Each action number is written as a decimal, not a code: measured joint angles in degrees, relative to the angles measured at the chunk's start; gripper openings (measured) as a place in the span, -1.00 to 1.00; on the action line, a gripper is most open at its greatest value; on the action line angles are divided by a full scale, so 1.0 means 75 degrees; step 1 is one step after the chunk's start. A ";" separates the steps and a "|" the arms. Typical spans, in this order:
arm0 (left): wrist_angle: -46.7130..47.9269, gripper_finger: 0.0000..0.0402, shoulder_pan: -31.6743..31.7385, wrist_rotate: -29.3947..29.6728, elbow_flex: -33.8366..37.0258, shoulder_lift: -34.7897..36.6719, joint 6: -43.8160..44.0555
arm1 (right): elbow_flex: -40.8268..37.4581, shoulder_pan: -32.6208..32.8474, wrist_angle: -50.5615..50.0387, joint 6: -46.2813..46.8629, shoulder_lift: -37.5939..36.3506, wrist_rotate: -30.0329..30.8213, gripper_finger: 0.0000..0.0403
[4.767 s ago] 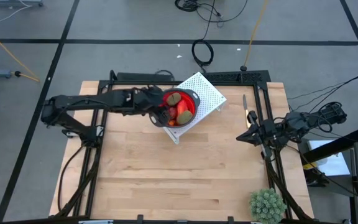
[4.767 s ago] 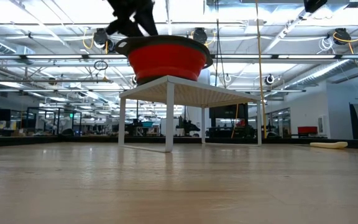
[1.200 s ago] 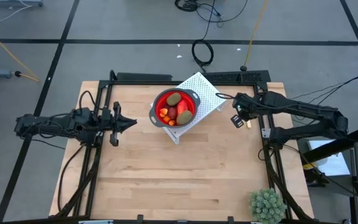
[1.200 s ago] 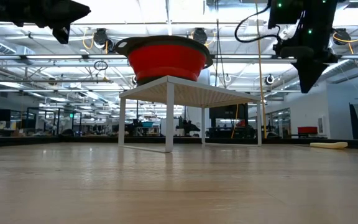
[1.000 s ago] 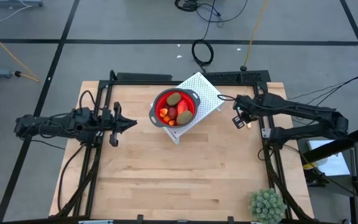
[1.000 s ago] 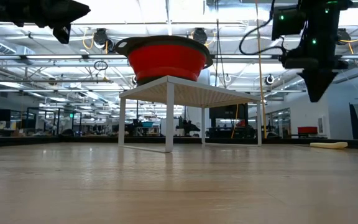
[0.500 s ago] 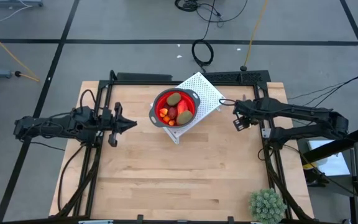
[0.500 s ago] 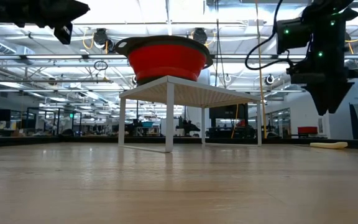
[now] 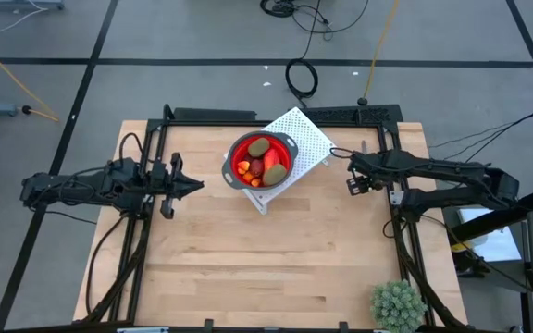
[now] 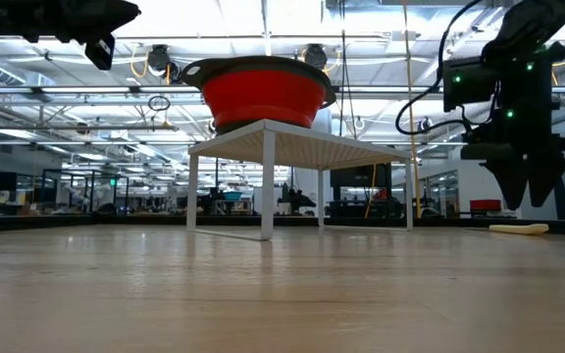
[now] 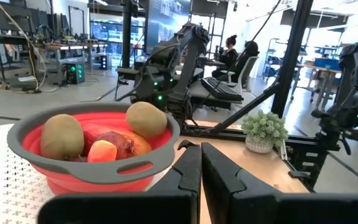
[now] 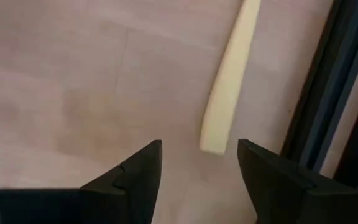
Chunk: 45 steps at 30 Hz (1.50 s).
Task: Pick & Place Fruit
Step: Put the yellow table knife on the shelf
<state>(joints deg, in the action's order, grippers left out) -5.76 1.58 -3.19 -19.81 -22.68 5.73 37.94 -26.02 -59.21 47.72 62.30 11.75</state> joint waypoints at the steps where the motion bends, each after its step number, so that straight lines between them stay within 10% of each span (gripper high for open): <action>1: 0.0001 -0.95 0.0000 -0.0009 0.0000 -0.0001 0.0051 | -0.0081 -0.0072 0.0146 0.0011 0.0000 -0.0006 0.00; 27: -0.0009 -0.95 -0.0006 -0.0287 0.0000 0.0000 0.0271 | -0.1364 -0.1507 0.2409 -0.0312 0.0000 0.0000 -0.01; 45: -0.0012 -0.95 0.0000 -0.0381 0.0000 -0.0003 0.0271 | -0.1895 -0.1636 0.2814 -0.0038 -0.0017 -0.0323 -0.47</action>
<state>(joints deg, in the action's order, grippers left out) -5.85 1.58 -6.05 -19.81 -22.70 7.76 23.73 -38.28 -38.11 47.44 62.17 9.32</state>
